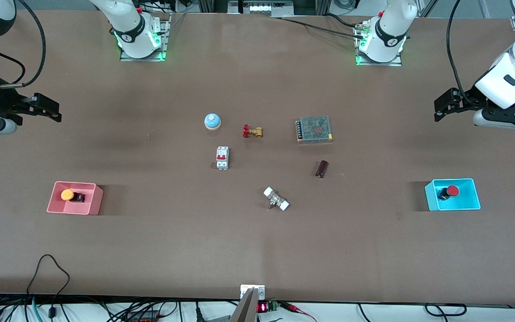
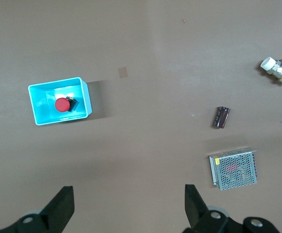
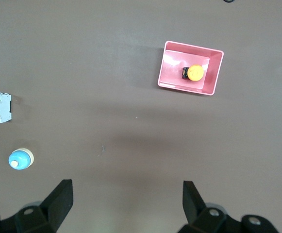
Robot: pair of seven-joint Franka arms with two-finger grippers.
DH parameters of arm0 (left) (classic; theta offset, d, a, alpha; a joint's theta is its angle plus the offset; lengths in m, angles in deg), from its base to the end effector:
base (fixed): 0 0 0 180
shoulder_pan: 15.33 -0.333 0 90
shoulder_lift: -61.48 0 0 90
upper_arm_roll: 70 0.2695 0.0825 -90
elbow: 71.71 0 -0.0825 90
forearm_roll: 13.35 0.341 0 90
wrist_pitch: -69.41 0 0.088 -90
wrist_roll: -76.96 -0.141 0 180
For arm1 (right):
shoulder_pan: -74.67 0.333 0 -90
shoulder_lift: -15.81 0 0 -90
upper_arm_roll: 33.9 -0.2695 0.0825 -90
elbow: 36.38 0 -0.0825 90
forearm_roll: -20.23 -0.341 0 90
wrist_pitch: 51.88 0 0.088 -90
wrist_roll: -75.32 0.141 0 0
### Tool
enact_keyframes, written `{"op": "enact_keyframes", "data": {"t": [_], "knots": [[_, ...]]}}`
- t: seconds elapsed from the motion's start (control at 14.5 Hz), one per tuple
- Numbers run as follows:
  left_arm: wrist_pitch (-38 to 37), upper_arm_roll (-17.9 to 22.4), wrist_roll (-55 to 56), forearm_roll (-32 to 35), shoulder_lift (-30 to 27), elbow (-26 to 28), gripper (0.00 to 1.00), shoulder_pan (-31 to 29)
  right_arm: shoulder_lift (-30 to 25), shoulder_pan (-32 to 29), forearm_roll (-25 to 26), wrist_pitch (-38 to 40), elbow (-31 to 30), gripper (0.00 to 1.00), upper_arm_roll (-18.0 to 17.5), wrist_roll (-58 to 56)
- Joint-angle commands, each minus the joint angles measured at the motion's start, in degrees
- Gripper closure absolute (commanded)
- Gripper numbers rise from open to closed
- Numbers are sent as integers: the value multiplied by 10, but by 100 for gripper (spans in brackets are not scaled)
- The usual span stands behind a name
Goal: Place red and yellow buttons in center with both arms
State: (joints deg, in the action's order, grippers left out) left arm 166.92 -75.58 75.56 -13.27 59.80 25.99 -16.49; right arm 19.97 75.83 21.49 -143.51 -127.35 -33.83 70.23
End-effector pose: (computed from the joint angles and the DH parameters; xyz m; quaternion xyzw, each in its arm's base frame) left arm 0.5124 -0.0399 0.5123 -0.9986 0.0508 -0.0130 0.0018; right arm 0.5280 0.0070 0.5014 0.9980 0.0545 -0.0309 0.0099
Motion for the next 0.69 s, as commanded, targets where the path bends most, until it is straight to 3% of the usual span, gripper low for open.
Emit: {"op": "enact_keyframes", "data": {"t": [0.0, 0.62], "knots": [[-14, -1, 3, 10, 10, -19, 0, -1, 7, -1, 2, 14, 17, 0, -1, 5], [-14, -1, 3, 9, 10, -19, 0, -1, 18, -3, -1, 6, 17, 0, 4, 4]]}}
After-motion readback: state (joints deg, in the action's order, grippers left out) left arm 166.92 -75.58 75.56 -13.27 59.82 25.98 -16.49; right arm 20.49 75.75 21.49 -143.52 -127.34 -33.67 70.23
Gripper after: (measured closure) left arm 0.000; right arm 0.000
